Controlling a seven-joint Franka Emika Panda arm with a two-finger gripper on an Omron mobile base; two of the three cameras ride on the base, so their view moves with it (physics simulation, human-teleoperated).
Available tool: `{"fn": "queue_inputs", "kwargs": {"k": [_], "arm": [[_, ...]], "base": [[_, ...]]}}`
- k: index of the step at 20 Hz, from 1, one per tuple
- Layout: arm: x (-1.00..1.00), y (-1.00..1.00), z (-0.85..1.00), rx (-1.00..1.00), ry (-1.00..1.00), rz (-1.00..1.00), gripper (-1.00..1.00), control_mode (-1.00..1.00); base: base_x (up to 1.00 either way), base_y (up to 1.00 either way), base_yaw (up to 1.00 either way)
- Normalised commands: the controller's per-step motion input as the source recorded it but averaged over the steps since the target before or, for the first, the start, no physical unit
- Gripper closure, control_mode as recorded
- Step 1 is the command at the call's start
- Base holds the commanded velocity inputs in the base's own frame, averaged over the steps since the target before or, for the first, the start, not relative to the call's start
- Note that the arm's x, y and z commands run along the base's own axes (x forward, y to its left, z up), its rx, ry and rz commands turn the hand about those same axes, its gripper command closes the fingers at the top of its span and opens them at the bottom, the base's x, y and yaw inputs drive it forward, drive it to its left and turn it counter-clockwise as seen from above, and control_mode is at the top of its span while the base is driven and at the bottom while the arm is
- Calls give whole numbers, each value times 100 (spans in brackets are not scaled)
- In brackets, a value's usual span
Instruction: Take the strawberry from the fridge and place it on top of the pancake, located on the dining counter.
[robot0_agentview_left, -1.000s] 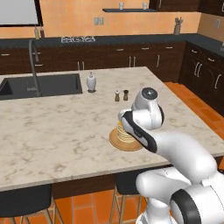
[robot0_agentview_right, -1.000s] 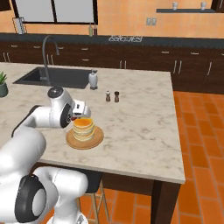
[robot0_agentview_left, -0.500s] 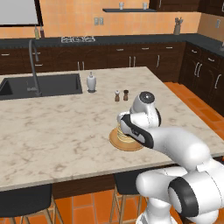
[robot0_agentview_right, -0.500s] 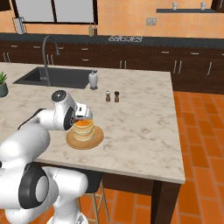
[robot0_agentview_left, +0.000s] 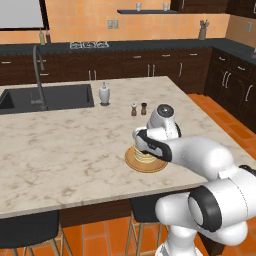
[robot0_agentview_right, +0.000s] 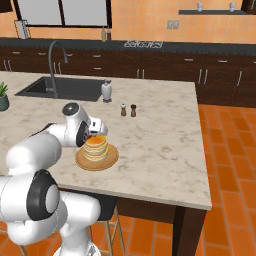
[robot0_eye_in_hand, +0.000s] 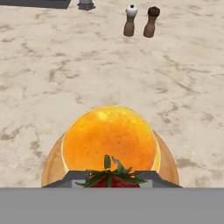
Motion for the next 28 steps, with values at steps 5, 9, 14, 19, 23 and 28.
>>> {"fn": "queue_inputs", "kwargs": {"k": [5,9,14,19,23,28], "arm": [[2,0,-20,0,0,0,100,-100],[0,0,-15,0,0,0,100,-100],[0,0,-11,0,0,0,100,-100],[17,0,2,0,0,0,100,-100],[24,0,1,0,0,0,100,-100],[4,0,-17,0,0,0,100,-100]], "base": [[0,0,0],[0,0,0],[0,0,0],[0,0,0],[0,0,0],[0,0,0]]}}
